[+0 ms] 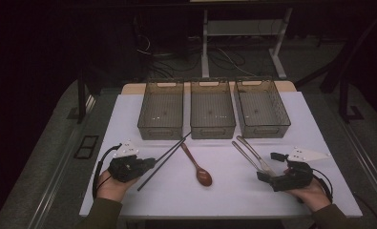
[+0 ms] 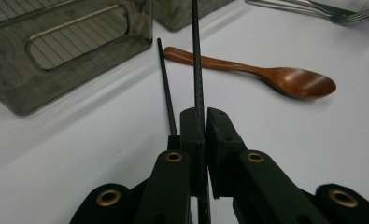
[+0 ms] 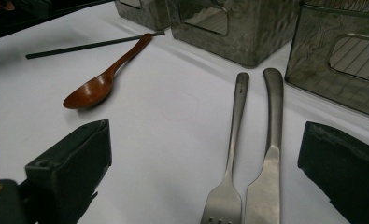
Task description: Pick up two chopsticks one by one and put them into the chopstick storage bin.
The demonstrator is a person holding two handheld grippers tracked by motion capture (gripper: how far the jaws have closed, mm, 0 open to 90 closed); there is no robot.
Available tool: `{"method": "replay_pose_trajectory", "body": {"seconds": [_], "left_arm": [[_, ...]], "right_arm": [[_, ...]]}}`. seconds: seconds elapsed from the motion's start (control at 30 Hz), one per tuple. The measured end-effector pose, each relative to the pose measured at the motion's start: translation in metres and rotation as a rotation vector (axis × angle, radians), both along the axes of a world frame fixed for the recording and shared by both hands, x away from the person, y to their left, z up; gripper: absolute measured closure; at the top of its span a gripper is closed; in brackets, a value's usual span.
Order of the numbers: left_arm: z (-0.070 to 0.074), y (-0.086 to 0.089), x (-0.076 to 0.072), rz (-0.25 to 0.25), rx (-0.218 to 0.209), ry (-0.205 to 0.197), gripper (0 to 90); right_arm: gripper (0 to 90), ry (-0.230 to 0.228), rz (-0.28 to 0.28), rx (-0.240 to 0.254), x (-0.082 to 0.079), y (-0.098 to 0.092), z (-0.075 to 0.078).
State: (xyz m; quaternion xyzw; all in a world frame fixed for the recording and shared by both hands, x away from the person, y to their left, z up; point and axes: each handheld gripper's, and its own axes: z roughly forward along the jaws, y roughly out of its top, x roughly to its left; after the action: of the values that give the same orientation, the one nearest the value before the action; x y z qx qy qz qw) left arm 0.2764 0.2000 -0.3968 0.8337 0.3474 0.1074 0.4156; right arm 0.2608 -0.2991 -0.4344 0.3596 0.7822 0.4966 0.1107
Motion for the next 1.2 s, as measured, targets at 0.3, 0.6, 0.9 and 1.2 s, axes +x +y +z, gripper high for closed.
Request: {"method": "replay_pose_trajectory", "body": {"seconds": [0.3, 0.6, 0.9, 1.2], "left_arm": [[0.006, 0.001, 0.005, 0.008, -0.033, -0.008, 85.2], [0.012, -0.001, 0.009, 0.016, -0.041, -0.028, 85.2], [0.018, -0.003, 0.016, 0.037, -0.06, -0.042, 85.2], [0.028, -0.003, 0.025, 0.053, -0.074, -0.062, 85.2]], "right_arm": [[2.1, 0.005, 0.004, -0.014, -0.003, 0.001, 0.0], [2.1, 0.007, 0.004, -0.022, -0.004, 0.002, 0.0], [2.1, 0.009, 0.003, -0.019, -0.004, 0.001, 0.0], [2.1, 0.006, 0.0, -0.02, -0.004, 0.001, 0.0]]}}
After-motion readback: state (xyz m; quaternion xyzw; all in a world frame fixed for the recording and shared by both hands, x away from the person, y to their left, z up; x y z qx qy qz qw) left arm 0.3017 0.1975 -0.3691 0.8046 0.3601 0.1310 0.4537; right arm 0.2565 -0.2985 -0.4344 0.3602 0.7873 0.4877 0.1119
